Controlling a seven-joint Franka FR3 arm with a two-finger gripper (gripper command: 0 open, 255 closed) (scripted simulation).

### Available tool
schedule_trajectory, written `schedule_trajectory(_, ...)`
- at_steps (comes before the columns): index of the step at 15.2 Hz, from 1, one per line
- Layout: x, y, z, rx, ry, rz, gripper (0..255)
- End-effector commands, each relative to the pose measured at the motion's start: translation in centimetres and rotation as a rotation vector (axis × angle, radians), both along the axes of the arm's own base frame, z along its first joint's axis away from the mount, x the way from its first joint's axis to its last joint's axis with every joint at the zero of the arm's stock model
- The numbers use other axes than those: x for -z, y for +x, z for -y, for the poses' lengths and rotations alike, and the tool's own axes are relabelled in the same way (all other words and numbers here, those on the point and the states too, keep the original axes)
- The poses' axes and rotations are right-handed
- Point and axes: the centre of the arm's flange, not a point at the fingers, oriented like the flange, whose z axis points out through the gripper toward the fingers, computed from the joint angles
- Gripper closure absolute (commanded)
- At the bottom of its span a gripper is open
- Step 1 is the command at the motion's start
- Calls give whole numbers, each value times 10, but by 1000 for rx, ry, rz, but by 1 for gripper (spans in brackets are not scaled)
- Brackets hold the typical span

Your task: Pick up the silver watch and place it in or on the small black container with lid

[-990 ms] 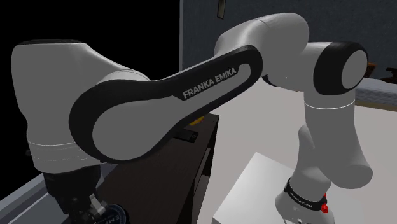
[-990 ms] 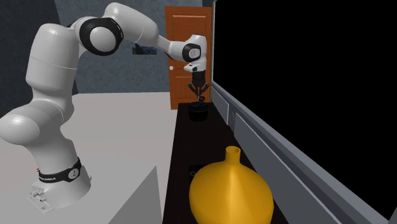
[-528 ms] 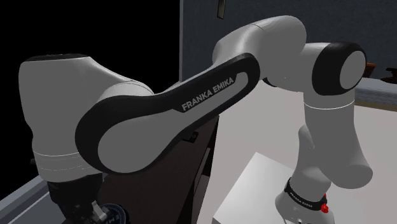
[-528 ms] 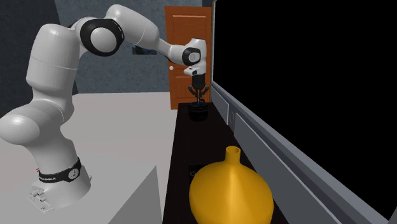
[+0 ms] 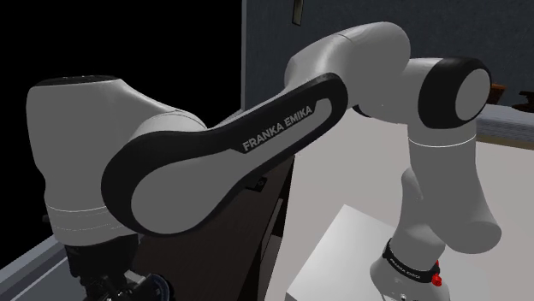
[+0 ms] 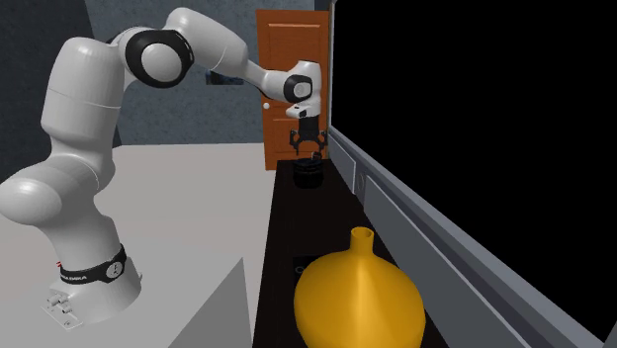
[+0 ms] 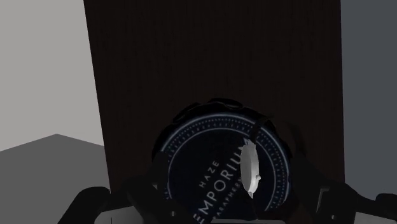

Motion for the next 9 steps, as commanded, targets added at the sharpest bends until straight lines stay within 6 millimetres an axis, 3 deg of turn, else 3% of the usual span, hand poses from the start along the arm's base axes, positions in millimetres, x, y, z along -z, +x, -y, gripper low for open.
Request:
schedule_trajectory(1,0,-1,0,0,0,0,0)
schedule_trajectory(5,-49,2,8,0,0,0,0)
schedule_trajectory(9,-49,2,8,0,0,0,0)
